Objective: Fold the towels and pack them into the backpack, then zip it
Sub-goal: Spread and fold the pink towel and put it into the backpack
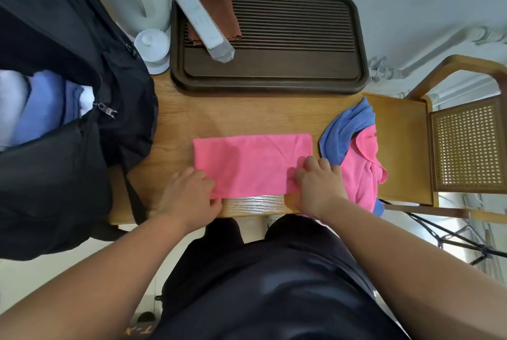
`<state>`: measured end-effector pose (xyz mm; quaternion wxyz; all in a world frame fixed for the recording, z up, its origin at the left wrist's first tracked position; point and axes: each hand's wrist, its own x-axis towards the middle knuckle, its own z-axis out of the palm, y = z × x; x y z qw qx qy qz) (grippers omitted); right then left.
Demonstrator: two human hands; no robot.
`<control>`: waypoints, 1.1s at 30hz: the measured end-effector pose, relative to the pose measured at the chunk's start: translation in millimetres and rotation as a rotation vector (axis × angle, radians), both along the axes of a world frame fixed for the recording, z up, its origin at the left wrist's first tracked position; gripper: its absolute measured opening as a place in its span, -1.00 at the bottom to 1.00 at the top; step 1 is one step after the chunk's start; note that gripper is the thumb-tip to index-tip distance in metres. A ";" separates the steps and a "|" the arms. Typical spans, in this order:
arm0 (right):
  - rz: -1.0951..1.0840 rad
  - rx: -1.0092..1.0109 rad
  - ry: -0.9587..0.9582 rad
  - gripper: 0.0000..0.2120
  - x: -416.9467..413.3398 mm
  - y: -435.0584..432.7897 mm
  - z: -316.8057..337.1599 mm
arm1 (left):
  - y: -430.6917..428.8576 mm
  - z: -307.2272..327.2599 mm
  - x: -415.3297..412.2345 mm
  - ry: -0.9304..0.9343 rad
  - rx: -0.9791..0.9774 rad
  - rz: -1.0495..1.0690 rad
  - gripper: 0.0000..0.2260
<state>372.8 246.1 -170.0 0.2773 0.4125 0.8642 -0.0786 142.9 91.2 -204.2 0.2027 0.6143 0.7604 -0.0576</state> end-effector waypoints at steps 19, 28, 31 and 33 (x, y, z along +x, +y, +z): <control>0.010 0.055 0.174 -0.17 -16.1 22.3 -93.3 | 31.9 -51.4 13.8 0.028 -0.169 0.112 -0.22; 0.017 0.035 0.224 -0.15 -51.2 -3.1 -59.7 | 24.9 -31.9 -1.7 -0.104 0.035 0.237 -0.28; 0.047 -0.038 0.252 -0.16 -68.1 -18.1 -68.0 | 25.3 -25.1 -5.7 -0.194 0.171 0.685 -0.33; 0.063 -0.054 0.213 -0.16 -70.1 -21.3 -80.1 | 31.4 -26.0 -11.5 -0.220 0.135 0.905 -0.41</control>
